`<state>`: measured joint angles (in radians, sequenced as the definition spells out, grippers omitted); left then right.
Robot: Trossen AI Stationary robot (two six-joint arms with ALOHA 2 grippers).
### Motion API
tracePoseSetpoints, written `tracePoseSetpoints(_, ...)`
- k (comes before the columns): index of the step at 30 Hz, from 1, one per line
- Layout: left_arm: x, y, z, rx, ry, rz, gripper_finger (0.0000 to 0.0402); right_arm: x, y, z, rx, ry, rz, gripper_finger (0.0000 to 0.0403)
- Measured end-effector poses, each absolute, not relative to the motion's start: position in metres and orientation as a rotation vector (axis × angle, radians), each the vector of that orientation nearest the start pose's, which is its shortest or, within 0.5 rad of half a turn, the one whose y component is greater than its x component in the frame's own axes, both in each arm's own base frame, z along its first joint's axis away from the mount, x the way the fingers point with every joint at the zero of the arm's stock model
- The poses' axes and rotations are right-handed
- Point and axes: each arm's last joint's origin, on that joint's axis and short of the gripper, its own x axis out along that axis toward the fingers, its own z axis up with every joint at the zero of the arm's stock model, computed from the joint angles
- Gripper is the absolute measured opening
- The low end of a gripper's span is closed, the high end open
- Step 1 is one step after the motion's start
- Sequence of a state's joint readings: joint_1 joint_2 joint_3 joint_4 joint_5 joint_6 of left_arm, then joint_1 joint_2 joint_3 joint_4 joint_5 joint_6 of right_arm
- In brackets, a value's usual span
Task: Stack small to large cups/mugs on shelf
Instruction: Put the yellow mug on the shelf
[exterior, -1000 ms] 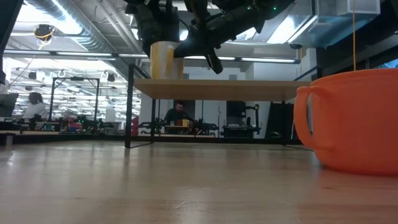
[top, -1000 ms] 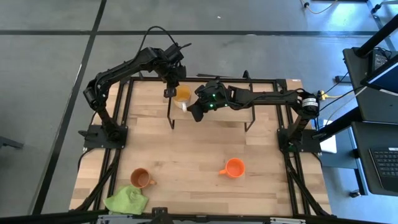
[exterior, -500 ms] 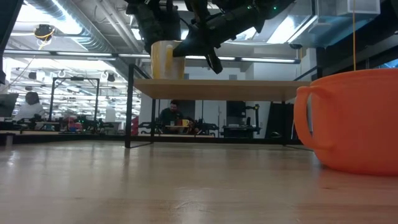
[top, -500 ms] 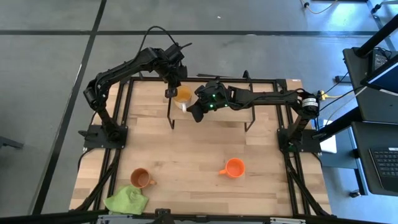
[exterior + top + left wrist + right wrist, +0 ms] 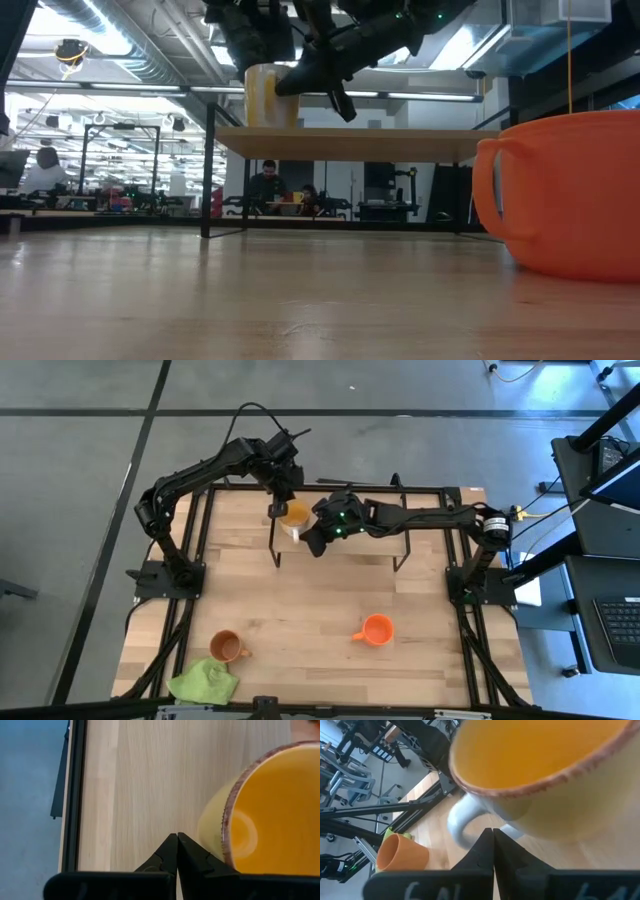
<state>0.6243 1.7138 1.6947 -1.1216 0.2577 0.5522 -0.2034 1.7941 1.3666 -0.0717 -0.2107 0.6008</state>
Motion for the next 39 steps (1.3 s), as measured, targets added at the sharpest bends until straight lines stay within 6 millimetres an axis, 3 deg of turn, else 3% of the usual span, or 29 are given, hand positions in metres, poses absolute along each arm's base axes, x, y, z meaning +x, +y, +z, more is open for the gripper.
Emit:
tracePoseSetpoints(28,0.278,0.199,0.333,0.030,1.118,0.085,0.0003,0.408,-0.080,0.262,0.659,0.466,-0.140,0.0008)
tracePoseSetpoints(34,0.270,0.193,0.344,0.054,1.114,0.107,0.0020,0.406,-0.081,0.266,0.632,0.460,-0.127,0.0030)
tracePoseSetpoints(39,0.255,0.188,0.359,0.078,1.101,0.155,0.0042,0.396,-0.082,0.282,0.578,0.447,-0.118,0.0035)
